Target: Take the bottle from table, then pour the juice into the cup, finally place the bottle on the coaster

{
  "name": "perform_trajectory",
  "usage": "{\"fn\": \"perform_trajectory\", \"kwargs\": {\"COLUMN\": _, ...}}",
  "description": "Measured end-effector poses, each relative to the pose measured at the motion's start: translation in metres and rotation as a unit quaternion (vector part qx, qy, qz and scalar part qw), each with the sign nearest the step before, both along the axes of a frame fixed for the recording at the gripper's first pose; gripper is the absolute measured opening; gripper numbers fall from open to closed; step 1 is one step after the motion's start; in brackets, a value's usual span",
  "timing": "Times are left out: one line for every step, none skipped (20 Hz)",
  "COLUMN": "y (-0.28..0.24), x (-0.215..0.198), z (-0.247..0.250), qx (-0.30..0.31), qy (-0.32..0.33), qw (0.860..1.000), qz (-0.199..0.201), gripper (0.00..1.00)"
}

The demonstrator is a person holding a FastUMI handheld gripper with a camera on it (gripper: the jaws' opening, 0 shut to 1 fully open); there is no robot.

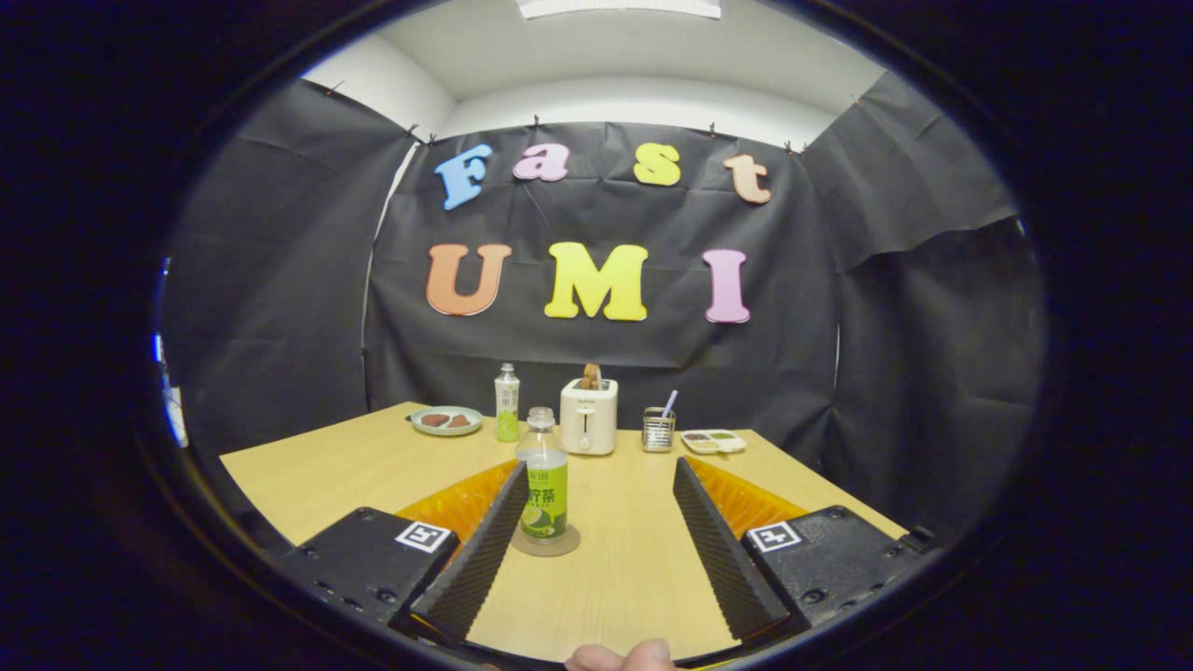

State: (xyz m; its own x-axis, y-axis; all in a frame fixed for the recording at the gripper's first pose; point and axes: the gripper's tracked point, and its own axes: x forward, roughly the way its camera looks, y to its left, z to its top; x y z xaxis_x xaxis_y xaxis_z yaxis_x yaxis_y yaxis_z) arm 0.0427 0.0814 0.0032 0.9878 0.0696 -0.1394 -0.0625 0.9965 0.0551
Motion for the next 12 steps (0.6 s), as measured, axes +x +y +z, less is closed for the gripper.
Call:
{"fn": "perform_trajectory", "kwargs": {"y": 0.001, "x": -0.008, "z": 0.0, "qx": 0.009, "qy": 0.0, "qw": 1.0, "qz": 0.001, "gripper": 1.0}}
{"fn": "perform_trajectory", "kwargs": {"y": 0.0, "x": -0.014, "z": 0.0, "qx": 0.009, "qy": -0.004, "qw": 1.0, "qz": 0.0, "gripper": 1.0}}
{"fn": "perform_trajectory", "kwargs": {"y": -0.002, "x": -0.02, "z": -0.003, "qx": 0.006, "qy": -0.004, "qw": 1.0, "qz": -0.001, "gripper": 1.0}}
{"fn": "perform_trajectory", "kwargs": {"y": -0.003, "x": -0.025, "z": -0.006, "qx": 0.003, "qy": -0.003, "qw": 1.0, "qz": 0.0, "gripper": 1.0}}
{"fn": "perform_trajectory", "kwargs": {"y": -0.004, "x": -0.028, "z": -0.011, "qx": 0.0, "qy": -0.001, "qw": 1.0, "qz": 0.0, "gripper": 1.0}}
{"fn": "perform_trajectory", "kwargs": {"y": -0.008, "x": -0.03, "z": -0.014, "qx": -0.005, "qy": -0.001, "qw": 1.0, "qz": -0.005, "gripper": 1.0}}
{"fn": "perform_trajectory", "kwargs": {"y": -0.013, "x": -0.033, "z": -0.015, "qx": -0.007, "qy": -0.003, "qw": 1.0, "qz": -0.015, "gripper": 1.0}}
{"fn": "perform_trajectory", "kwargs": {"y": -0.014, "x": -0.034, "z": -0.019, "qx": -0.007, "qy": -0.001, "qw": 1.0, "qz": -0.018, "gripper": 1.0}}
{"fn": "perform_trajectory", "kwargs": {"y": -0.014, "x": -0.036, "z": -0.022, "qx": -0.006, "qy": -0.001, "qw": 1.0, "qz": -0.018, "gripper": 1.0}}
{"fn": "perform_trajectory", "kwargs": {"y": -0.014, "x": -0.037, "z": -0.024, "qx": -0.004, "qy": -0.001, "qw": 1.0, "qz": -0.018, "gripper": 1.0}}
{"fn": "perform_trajectory", "kwargs": {"y": -0.014, "x": -0.038, "z": -0.025, "qx": -0.001, "qy": -0.003, "qw": 1.0, "qz": -0.019, "gripper": 1.0}}
{"fn": "perform_trajectory", "kwargs": {"y": -0.015, "x": -0.04, "z": -0.026, "qx": 0.0, "qy": -0.005, "qw": 1.0, "qz": -0.02, "gripper": 1.0}}
